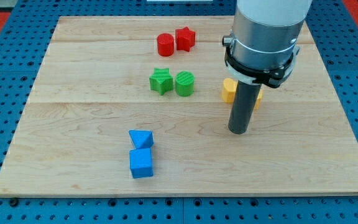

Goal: Separate the yellow blocks

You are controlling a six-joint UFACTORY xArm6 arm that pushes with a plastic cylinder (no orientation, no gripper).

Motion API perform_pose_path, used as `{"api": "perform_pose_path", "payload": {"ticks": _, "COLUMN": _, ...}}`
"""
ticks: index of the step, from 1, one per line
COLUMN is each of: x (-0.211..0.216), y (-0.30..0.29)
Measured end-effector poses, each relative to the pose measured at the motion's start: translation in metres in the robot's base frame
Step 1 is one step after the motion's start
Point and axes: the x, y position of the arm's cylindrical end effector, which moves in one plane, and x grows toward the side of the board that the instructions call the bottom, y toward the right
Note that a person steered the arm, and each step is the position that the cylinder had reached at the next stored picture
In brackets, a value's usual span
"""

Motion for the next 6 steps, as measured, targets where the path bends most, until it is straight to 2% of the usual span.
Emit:
{"api": "perform_pose_path", "payload": {"ticks": 2, "x": 0.002, "y": 0.000}}
{"api": "perform_pose_path", "payload": {"ticks": 3, "x": -0.016, "y": -0.033}}
{"api": "perform_pose_path", "payload": {"ticks": 4, "x": -0.022, "y": -0.036}}
{"api": "perform_pose_path", "payload": {"ticks": 5, "x": -0.035, "y": 0.033}}
{"api": "perform_pose_path", "payload": {"ticks": 6, "x": -0.069, "y": 0.026}}
